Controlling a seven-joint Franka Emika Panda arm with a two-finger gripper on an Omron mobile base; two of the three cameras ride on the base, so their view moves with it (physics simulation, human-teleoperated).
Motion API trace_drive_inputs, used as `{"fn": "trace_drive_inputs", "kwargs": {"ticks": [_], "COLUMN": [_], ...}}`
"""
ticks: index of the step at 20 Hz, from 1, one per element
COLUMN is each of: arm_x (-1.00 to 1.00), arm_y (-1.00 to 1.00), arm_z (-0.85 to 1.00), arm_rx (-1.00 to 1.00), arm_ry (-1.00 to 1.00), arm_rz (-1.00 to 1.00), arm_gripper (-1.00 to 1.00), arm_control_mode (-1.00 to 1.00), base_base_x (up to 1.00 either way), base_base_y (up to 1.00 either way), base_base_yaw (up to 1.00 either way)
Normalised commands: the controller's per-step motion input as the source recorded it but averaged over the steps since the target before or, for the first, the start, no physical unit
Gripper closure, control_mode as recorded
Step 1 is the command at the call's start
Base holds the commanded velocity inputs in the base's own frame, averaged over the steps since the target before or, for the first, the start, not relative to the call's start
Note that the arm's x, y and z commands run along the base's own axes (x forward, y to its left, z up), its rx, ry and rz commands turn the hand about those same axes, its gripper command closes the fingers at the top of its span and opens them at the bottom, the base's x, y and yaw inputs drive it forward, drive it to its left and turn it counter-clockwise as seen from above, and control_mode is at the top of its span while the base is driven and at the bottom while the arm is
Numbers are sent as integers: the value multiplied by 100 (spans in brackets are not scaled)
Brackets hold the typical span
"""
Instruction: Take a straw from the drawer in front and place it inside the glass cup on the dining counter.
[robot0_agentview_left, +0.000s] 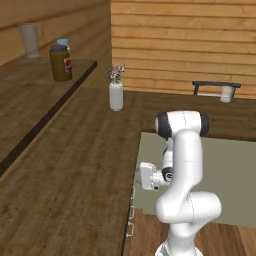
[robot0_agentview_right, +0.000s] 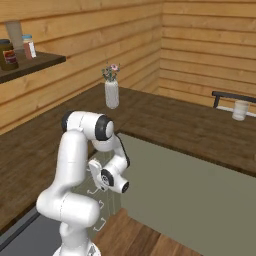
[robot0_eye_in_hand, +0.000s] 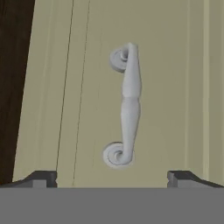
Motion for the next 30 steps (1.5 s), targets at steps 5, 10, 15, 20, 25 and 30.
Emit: {"fn": "trace_drive_inputs", "kwargs": {"ticks": [5, 10, 15, 20, 25, 30], "arm_x": [26, 43, 35, 4, -39, -52], "arm_y": [4, 0, 2, 26, -1, -49], "arm_z": [-28, -9, -11, -19, -4, 0], "arm_rx": [0, 0, 0, 0, 0, 0], "arm_ry": [0, 0, 0, 0, -5, -9], "arm_rz": [0, 0, 0, 0, 0, 0], "arm_gripper": [-100, -100, -100, 100, 100, 100], "arm_control_mode": [-100, -100, -100, -100, -100, -100], "base_base_x": [0, 0, 0, 0, 0, 0], "base_base_y": [0, 0, 0, 0, 0, 0], "base_base_yaw": [0, 0, 0, 0, 0, 0]}}
